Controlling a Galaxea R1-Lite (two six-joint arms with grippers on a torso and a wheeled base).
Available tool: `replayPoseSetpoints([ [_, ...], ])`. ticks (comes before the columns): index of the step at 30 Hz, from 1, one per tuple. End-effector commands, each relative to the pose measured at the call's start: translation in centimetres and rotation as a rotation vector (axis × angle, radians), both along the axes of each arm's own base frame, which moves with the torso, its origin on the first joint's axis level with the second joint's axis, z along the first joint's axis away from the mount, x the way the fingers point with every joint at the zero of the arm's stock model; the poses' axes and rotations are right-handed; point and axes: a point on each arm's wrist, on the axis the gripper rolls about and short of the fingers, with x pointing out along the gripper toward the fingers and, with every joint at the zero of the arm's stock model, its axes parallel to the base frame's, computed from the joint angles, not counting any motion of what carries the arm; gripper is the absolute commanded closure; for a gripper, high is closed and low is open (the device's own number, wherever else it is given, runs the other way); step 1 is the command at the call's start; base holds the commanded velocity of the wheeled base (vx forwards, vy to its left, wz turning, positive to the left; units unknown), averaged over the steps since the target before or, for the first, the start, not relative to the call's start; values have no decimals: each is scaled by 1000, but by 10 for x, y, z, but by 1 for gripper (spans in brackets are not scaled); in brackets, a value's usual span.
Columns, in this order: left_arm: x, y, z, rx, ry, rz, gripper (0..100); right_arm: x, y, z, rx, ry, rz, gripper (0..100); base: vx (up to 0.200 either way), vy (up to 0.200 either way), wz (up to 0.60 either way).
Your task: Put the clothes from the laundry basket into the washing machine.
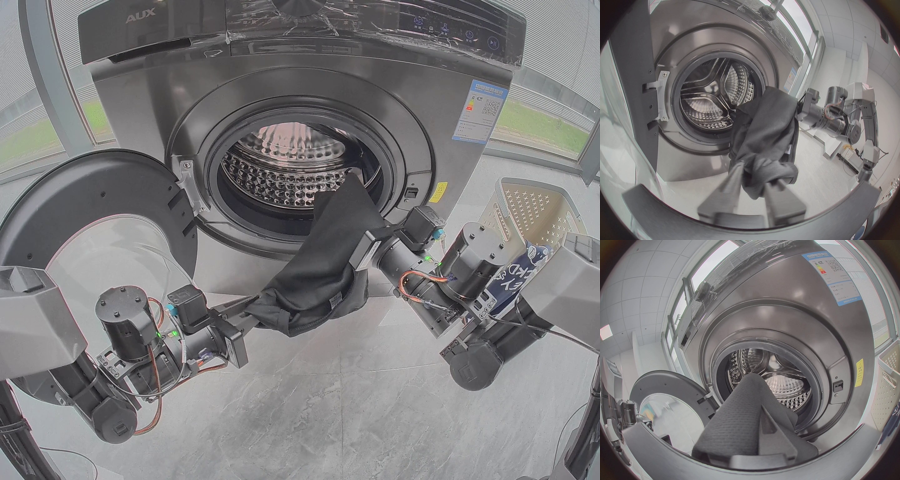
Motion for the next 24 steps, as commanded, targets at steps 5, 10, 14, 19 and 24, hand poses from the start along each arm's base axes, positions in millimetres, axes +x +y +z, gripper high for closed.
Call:
replayPoseSetpoints([
  [5, -6, 7, -28, 71, 101, 0, 0, 0, -1, 4, 6, -10, -1, 100, 0, 0, 0],
  [10, -16, 11, -49, 162, 157, -56, 0, -1, 0, 4, 7, -10, 2, 100, 0, 0, 0],
  [14, -25, 13, -60, 202, 200, -83, 0, -1, -1, 5, 7, -11, -1, 100, 0, 0, 0],
  [19, -27, 13, -67, 226, 221, -102, 0, -2, 0, 5, 8, -13, 3, 100, 0, 0, 0],
  [24, -19, 4, -57, 195, 159, -112, 0, -9, 4, 5, 2, -7, 23, 100, 0, 0, 0],
])
